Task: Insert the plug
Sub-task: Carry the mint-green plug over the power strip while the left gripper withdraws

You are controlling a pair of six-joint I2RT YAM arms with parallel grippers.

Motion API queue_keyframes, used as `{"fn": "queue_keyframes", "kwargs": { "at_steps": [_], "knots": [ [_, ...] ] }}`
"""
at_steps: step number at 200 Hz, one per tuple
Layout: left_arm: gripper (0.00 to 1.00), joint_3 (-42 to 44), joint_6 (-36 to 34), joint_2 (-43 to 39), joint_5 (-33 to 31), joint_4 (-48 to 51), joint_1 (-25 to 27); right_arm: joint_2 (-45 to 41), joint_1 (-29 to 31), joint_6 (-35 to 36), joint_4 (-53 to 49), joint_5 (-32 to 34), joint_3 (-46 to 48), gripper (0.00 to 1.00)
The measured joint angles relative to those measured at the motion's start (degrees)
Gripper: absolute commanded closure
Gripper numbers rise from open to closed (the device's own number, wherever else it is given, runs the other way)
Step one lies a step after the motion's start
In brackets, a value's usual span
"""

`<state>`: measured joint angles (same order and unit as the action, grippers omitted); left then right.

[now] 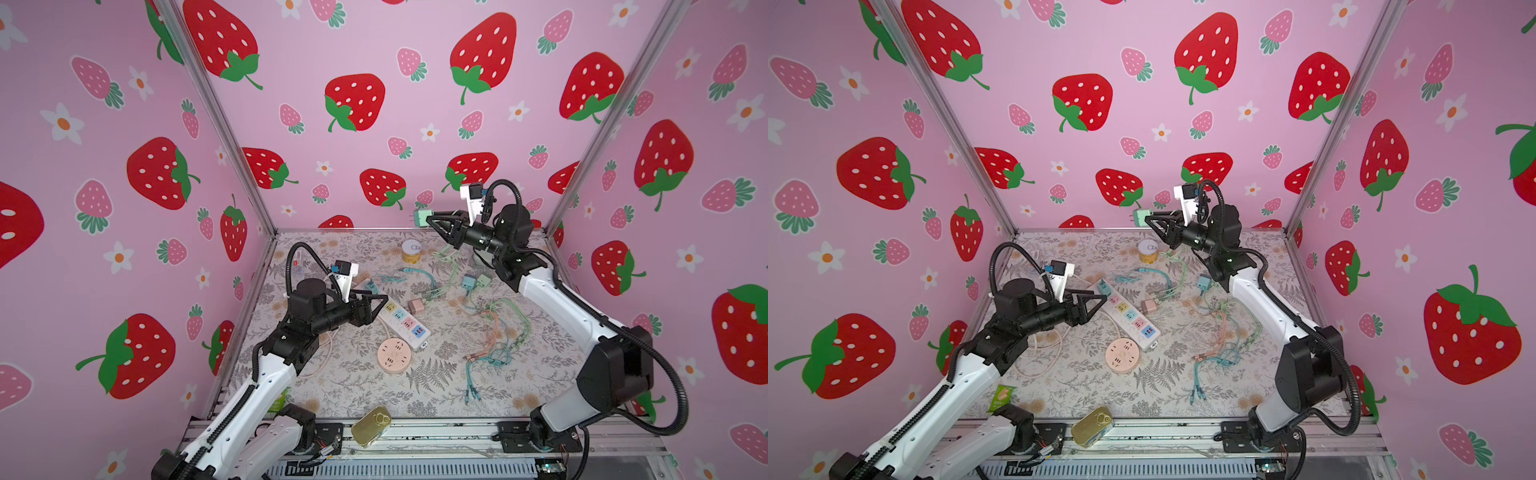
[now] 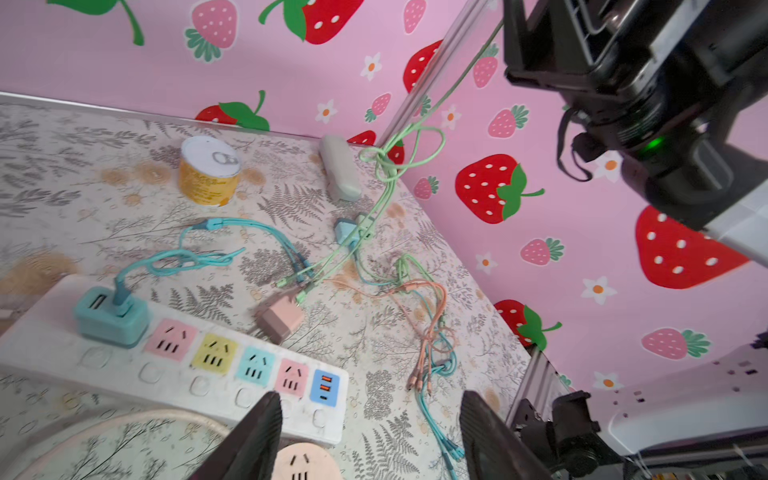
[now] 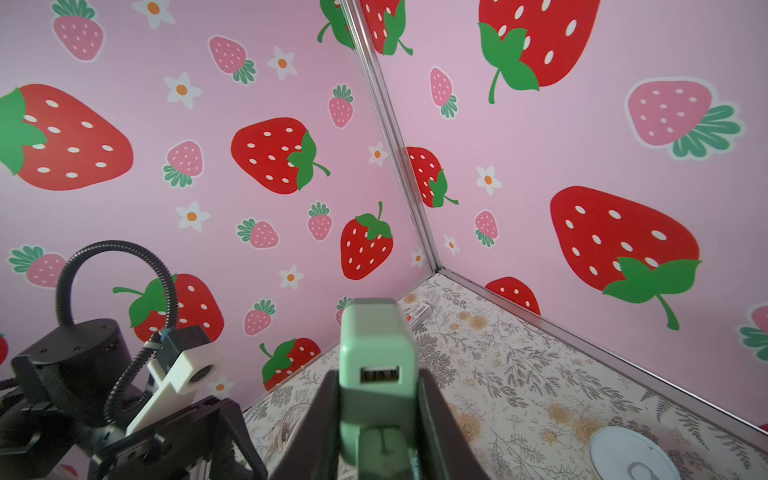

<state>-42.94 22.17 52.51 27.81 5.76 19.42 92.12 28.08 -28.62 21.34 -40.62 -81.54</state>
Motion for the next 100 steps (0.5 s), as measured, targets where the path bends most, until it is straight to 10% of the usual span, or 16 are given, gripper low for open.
{"fn": "queue_keyframes", "kwargs": {
  "at_steps": [100],
  "knots": [
    [0.29,0.0,0.7,0.4,-12.1,8.8,-3.1,10.9,-1.3,11.1,-11.7,4.1,-15.3,0.91]
  ]
}}
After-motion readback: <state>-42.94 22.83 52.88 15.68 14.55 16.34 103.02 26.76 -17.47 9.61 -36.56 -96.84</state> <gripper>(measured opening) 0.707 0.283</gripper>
